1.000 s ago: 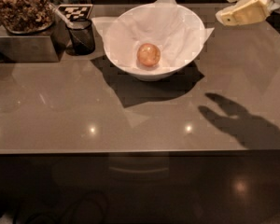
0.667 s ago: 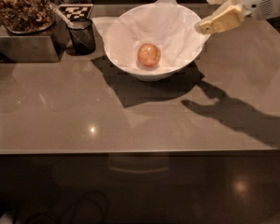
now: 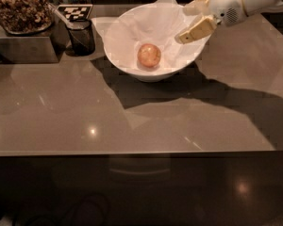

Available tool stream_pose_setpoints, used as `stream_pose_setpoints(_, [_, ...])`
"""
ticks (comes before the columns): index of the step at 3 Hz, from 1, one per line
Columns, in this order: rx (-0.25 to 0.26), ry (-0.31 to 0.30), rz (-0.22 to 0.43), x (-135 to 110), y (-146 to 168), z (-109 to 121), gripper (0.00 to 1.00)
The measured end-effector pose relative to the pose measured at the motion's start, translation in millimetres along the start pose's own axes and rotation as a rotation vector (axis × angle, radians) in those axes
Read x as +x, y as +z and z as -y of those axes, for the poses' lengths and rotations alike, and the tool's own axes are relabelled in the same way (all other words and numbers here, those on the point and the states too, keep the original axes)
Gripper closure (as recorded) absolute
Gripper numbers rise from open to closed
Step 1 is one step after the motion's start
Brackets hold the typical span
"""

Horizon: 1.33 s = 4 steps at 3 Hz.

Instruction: Pick apple from white bowl

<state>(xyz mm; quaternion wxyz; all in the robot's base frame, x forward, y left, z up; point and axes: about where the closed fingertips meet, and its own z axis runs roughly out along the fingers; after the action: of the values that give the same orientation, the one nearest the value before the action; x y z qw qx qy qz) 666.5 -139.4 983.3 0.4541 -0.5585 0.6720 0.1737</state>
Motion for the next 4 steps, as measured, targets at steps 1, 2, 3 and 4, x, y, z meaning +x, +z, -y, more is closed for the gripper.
stream_pose_setpoints(1, [-0.046, -0.001, -0.030, 9, 27, 3, 0.34])
stream_pose_setpoints(2, [-0.084, -0.032, -0.084, 10, 55, 4, 0.35])
stream_pose_setpoints(3, [-0.109, -0.070, -0.143, 8, 78, 6, 0.35])
stream_pose_setpoints(4, [-0.130, -0.107, -0.192, 5, 98, 8, 0.35])
